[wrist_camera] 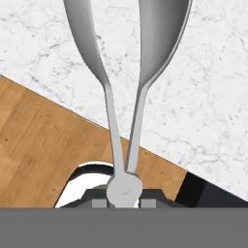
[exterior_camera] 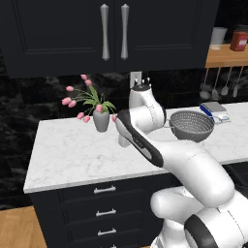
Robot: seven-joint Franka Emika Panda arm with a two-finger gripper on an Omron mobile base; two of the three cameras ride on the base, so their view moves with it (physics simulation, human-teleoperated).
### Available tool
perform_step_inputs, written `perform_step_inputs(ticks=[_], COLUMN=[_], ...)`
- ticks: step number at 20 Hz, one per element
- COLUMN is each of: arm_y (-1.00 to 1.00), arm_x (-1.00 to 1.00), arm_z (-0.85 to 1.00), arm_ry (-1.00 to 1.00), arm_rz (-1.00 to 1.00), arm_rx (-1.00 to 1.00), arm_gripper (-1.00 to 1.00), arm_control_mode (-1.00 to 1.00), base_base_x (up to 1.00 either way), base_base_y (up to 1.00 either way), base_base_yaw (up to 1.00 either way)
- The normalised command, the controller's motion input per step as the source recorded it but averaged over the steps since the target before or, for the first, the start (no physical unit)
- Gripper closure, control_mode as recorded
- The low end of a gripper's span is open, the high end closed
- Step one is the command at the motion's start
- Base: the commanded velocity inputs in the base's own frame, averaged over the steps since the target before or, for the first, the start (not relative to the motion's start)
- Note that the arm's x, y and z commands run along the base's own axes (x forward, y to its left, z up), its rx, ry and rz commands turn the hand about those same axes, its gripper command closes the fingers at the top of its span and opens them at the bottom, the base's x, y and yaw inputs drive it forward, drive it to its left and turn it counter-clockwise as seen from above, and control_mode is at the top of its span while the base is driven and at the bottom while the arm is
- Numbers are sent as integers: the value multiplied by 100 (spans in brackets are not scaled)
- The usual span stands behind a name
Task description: Pick the tongs from the drawer and place it on the counter.
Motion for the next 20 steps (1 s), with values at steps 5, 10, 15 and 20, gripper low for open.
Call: perform_step_inputs(ticks=[5,10,15,20], arm_y=[0,0,-7,-20], arm_x=[93,92,49,50], arm_z=[-59,-48,-42,-65], arm_ry=[0,5,3,5], arm_rz=[0,0,0,0], arm_rx=[0,0,0,6], arm_gripper=[100,100,100,100], arm_control_mode=[-100,-100,-100,-100], base_base_x=[0,0,0,0], base_base_y=[0,0,0,0], base_base_yaw=[0,0,0,0])
